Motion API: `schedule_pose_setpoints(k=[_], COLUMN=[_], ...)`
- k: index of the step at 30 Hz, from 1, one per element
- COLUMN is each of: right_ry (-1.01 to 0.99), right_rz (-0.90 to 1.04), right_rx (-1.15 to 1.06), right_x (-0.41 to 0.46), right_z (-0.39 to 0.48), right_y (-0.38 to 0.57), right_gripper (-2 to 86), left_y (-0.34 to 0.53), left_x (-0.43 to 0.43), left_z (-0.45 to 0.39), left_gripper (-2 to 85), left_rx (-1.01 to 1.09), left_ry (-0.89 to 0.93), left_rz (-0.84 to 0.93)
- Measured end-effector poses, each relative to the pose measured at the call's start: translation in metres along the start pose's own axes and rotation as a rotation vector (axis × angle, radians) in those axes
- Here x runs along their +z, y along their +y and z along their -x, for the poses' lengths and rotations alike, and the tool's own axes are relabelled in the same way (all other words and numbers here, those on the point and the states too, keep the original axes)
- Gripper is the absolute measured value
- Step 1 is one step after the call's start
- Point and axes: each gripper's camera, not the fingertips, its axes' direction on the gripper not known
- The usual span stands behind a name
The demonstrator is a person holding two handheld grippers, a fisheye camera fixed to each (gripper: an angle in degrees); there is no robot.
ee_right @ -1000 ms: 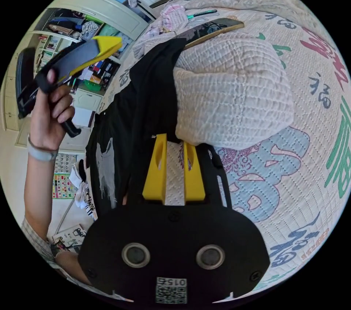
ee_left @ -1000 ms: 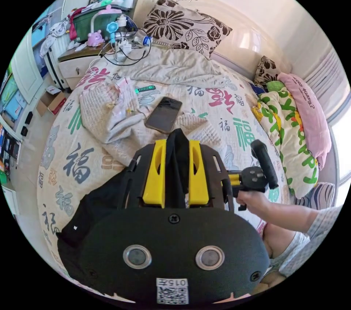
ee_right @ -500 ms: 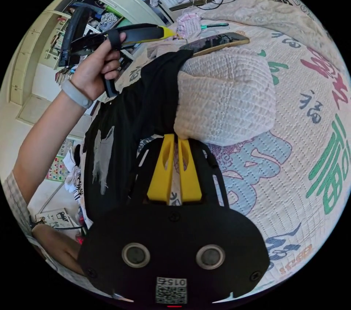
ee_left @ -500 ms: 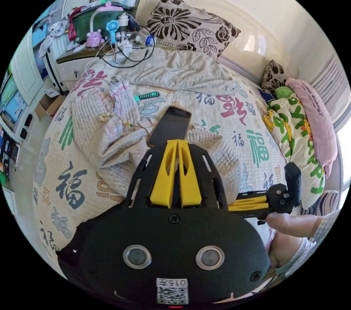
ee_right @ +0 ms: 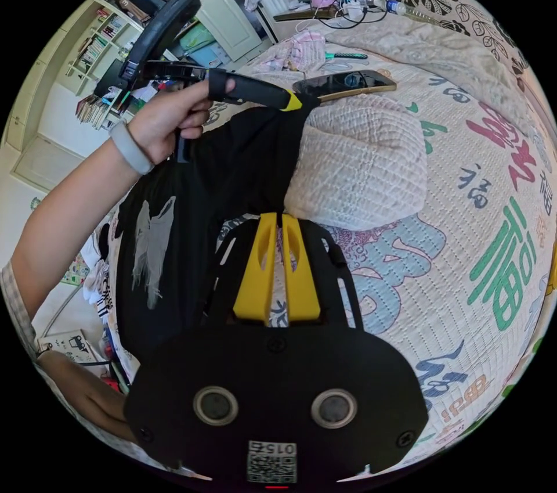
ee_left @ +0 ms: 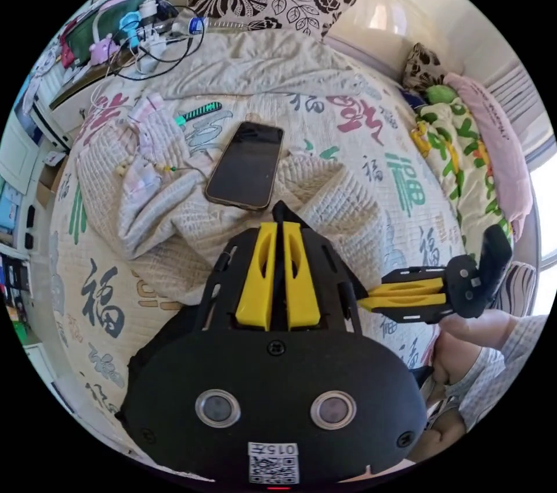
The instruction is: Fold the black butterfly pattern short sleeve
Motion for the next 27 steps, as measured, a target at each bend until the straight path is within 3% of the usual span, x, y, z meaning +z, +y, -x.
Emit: schedule_pose_setpoints(k=[8,13,21,27], right_ry=[-0.030,-0.048,-0.114,-0.016], right_rz=[-0.123,-0.088,0.260,0.119], right_rx=[-0.079,-0.349,-0.516,-0.433], right_x=[-0.027,-0.018,0.073,0.070], right_z=[0.030,0.110,0.167,0.163], right_y=[0.012,0.021,0.047,0.029], right_gripper=[0.3,0.8,6.1,8.0], left_y=[0.078,0.201,0.364,0.365], left_x=[-0.092,-0.134,-0.115,-0.126], left_z=[0.049,0.092,0.161,0.164], left_gripper=[-0.6,0.1,10.2,15.8], left_rx=[0.031,-0.054,-0.473,-0.520], left_ry=[0.127,0.158,0.240,0.279], left_rz=[-0.377,-0.569,-0.588,-0.535])
